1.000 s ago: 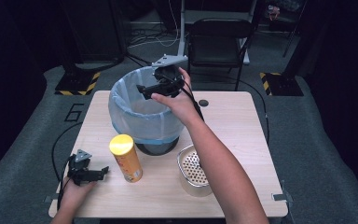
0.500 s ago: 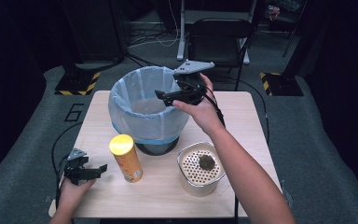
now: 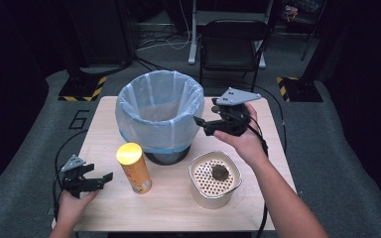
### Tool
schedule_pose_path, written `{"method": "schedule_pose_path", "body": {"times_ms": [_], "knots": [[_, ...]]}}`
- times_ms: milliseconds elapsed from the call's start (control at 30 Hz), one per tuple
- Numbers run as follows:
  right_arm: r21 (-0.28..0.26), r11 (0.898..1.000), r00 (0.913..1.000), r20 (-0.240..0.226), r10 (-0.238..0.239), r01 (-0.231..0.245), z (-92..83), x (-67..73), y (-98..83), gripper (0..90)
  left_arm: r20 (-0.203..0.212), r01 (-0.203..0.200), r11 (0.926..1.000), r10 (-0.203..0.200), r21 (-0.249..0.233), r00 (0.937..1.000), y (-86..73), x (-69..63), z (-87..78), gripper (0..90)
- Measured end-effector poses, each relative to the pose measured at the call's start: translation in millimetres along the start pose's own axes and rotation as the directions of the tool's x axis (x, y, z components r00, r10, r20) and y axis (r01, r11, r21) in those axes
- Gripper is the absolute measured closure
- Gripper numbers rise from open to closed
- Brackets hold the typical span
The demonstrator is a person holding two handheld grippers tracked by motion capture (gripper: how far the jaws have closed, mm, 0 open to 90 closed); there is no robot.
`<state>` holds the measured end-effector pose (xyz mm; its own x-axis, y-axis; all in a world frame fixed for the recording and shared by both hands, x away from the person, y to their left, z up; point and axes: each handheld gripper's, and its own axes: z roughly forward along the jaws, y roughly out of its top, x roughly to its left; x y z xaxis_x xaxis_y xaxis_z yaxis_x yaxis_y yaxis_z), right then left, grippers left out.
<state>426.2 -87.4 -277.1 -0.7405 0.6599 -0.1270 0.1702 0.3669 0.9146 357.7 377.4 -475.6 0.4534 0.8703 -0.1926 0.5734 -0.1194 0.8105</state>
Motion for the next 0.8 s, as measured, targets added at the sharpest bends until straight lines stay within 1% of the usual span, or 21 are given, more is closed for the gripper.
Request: {"method": "schedule_pose_path", "body": {"times_ms": [33, 67, 100, 133, 200, 233, 267, 300, 333, 367, 400, 433, 467, 500, 533, 567, 633, 700, 733, 767, 800], "knots": [[0.003, 1.0, 0.9999, 0.011, -0.008, 0.008, -4.1, -0.9, -6.7, 18.2, 0.0, 0.0, 1.0, 0.0, 0.0, 1.0, 0.0, 0.0, 0.0, 6.2], [0.003, 1.0, 0.9999, 0.011, -0.008, 0.008, -4.1, -0.9, -6.7, 18.2, 0.011, -0.016, 0.9998, 0.017, -0.006, 0.9998, 1.6, -1.9, -2.4, 6.2], [0.009, 1.0, 0.9997, 0.022, -0.012, 0.011, -8.1, -1.3, -14.0, 18.4, 0.024, -0.024, 0.9996, 0.025, -0.012, 0.9994, 2.9, -4.8, -4.3, 6.1], [0.029, 1.0, 0.9985, 0.053, -0.01, 0.009, -17.0, -2.1, -29.9, 18.6, 0.029, -0.038, 0.9991, 0.039, -0.019, 0.9988, 3.9, -7.4, -5.4, 6.1], [0.032, 0.999, 0.9981, 0.062, 0.002, -0.004, -25.9, -4.9, -46.3, 19.5, 0.07, -0.064, 0.9979, 0.065, -0.013, 0.9954, 6.9, -15.4, -8.8, 6.1], [0.032, 0.999, 0.9981, 0.062, 0.002, -0.004, -25.9, -4.9, -46.3, 19.5, 0.07, -0.064, 0.9979, 0.065, -0.013, 0.9954, 6.9, -15.4, -8.8, 6.5], [0.025, 0.999, 0.9954, 0.093, 0.022, -0.024, -33.9, -8.2, -61.6, 23.0, 0.08, -0.093, 0.9956, 0.093, -0.005, 0.9925, 9.9, -21.7, -9.4, 6.9], [0.007, 1.0, 0.9915, 0.128, 0.023, -0.024, -38.9, -9.2, -68.5, 24.9, 0.09, -0.119, 0.9929, 0.119, -0.004, 0.9888, 11.6, -24.9, -10.1, 6.9], [-0.008, 0.999, 0.9896, 0.14, 0.032, -0.031, -43.7, -11.0, -74.8, 24.8, 0.103, -0.14, 0.9901, 0.14, -0.003, 0.9848, 13.5, -28.3, -11.3, 6.9], [-0.008, 0.999, 0.9896, 0.14, 0.032, -0.031, -43.7, -11.0, -74.8, 24.8, 0.103, -0.14, 0.9901, 0.14, -0.003, 0.9848, 13.5, -28.3, -11.3, 6.8], [-0.008, 0.999, 0.9888, 0.144, 0.038, -0.038, -47.6, -13.1, -80.4, 24.8, 0.112, -0.166, 0.9861, 0.166, -0.004, 0.9798, 15.0, -31.0, -12.5, 6.8], [-0.012, 0.999, 0.9867, 0.155, 0.049, -0.048, -50.2, -14.5, -85.7, 24.7, 0.131, -0.154, 0.9879, 0.155, -0.024, 0.9792, 14.8, -35.8, -13.0, 6.7], [-0.003, 0.998, 0.9865, 0.152, 0.06, -0.06, -52.9, -15.6, -92.0, 24.4, 0.14, -0.155, 0.9872, 0.159, -0.037, 0.9772, 14.4, -37.6, -12.7, 6.4], [0.006, 0.998, 0.9868, 0.151, 0.06, -0.062, -54.0, -16.6, -95.7, 23.8, 0.164, -0.175, 0.9841, 0.177, -0.029, 0.9704, 14.9, -37.9, -13.4, 6.1], [0.009, 0.996, 0.9849, 0.152, 0.084, -0.086, -56.3, -18.3, -105.3, 23.7, 0.193, -0.17, 0.9847, 0.174, -0.04, 0.9655, 13.7, -41.2, -11.4, 5.8], [0.002, 0.994, 0.982, 0.157, 0.106, -0.108, -57.5, -18.8, -109.8, 23.7, 0.193, -0.17, 0.9847, 0.174, -0.04, 0.9655, 13.7, -41.2, -11.4, 5.6], [0.003, 0.993, 0.9817, 0.153, 0.113, -0.115, -58.0, -20.7, -114.2, 23.7, 0.202, -0.175, 0.9839, 0.179, -0.037, 0.9628, 13.1, -44.7, -6.9, 5.6], [0.014, 0.991, 0.9774, 0.17, 0.125, -0.13, -58.4, -23.0, -121.9, 23.8, 0.21, -0.188, 0.9817, 0.19, -0.029, 0.959, 12.9, -46.7, -4.0, 5.6], [0.02, 0.991, 0.9764, 0.174, 0.128, -0.133, -58.7, -24.3, -125.3, 23.8, 0.213, -0.196, 0.9802, 0.197, -0.028, 0.9568, 12.9, -47.7, -2.3, 5.6], [0.026, 0.99, 0.9757, 0.175, 0.132, -0.138, -59.0, -24.9, -128.4, 23.7, 0.215, -0.194, 0.9806, 0.195, -0.028, 0.9568, 12.4, -49.5, -0.8, 5.6], [0.031, 0.99, 0.9751, 0.177, 0.134, -0.141, -59.6, -25.5, -131.2, 23.7, 0.22, -0.203, 0.9788, 0.203, -0.024, 0.954, 12.4, -50.4, 0.5, 5.7]]}}
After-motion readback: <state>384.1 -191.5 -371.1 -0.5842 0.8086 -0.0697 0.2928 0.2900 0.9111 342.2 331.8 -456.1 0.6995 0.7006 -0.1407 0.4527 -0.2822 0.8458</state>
